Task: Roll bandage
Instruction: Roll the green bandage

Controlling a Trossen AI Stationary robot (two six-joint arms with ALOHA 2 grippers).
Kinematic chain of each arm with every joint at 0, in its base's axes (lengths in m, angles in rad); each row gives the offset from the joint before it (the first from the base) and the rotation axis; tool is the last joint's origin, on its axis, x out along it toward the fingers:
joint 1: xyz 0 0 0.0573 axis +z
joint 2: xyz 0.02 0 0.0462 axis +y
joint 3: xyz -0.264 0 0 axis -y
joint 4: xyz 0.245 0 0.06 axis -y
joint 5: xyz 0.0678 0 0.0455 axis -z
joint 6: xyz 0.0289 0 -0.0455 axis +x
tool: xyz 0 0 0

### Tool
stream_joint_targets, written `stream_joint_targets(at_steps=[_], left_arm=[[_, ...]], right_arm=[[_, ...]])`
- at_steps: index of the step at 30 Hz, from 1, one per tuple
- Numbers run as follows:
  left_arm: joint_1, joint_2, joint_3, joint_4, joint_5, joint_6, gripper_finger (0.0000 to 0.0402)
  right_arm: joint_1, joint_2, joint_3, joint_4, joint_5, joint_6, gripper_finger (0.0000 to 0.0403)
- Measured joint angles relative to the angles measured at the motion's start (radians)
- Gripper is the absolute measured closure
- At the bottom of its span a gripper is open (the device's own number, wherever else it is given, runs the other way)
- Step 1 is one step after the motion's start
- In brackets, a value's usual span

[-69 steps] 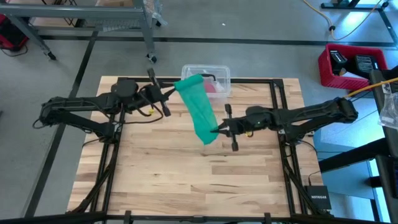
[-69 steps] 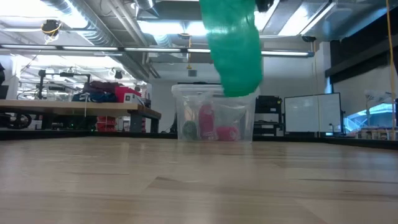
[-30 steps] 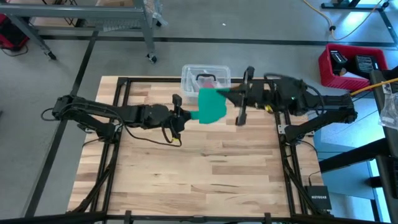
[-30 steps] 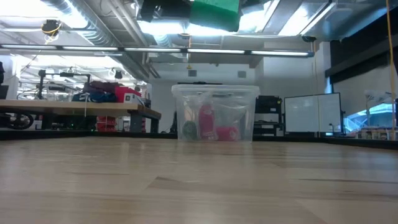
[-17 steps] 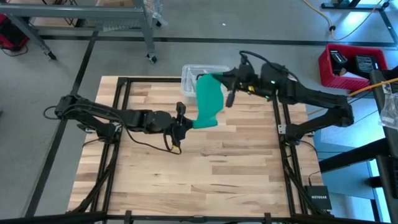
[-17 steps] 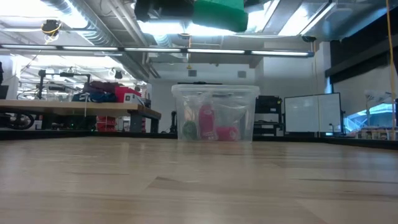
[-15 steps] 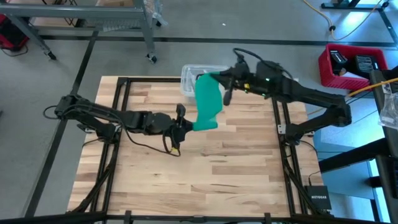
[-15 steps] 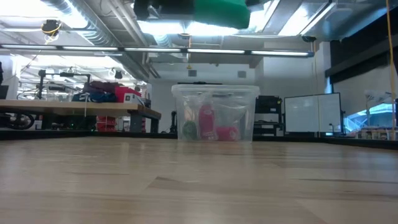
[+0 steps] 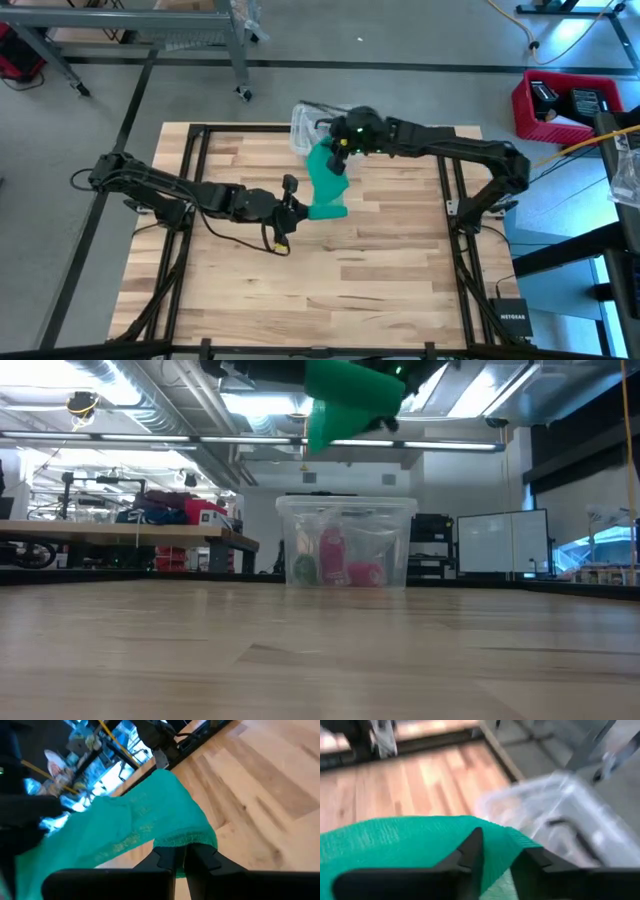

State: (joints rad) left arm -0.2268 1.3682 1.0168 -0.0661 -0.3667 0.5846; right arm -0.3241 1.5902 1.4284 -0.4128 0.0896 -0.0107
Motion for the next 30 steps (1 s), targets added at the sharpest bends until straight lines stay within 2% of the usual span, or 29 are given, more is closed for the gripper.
stream_joint_targets(at_steps=[2, 7, 12, 18, 27, 28, 30], left_arm=[[0.001, 0.0, 0.0, -0.007, 0.004, -0.076, 0.0389], [0.011, 0.002, -0.029, 0.012, 0.041, -0.221, 0.0389], [0.012, 0.002, -0.143, 0.095, 0.052, -0.361, 0.0389], [0.013, 0.002, -0.299, 0.273, 0.05, -0.556, 0.0389], [0.013, 0.012, -0.399, 0.295, 0.046, -0.766, 0.0389], [0.012, 0.015, -0.402, 0.297, 0.046, -0.785, 0.0389], [0.011, 0.021, -0.409, 0.293, 0.046, -0.809, 0.0389]], right_arm=[[0.002, 0.041, 0.0, -0.027, -0.02, 0.005, 0.0287], [0.003, 0.125, 0.0, -0.072, -0.172, 0.006, 0.0213], [0.002, 0.145, -0.001, -0.15, -0.213, -0.03, 0.017], [0.002, 0.135, -0.002, -0.144, -0.249, -0.039, 0.0157], [0.003, 0.163, -0.003, 0.023, -0.235, 0.05, 0.0157], [0.002, 0.165, -0.003, 0.034, -0.246, 0.057, 0.0157], [0.001, 0.166, -0.003, 0.012, -0.335, 0.064, 0.0157]])
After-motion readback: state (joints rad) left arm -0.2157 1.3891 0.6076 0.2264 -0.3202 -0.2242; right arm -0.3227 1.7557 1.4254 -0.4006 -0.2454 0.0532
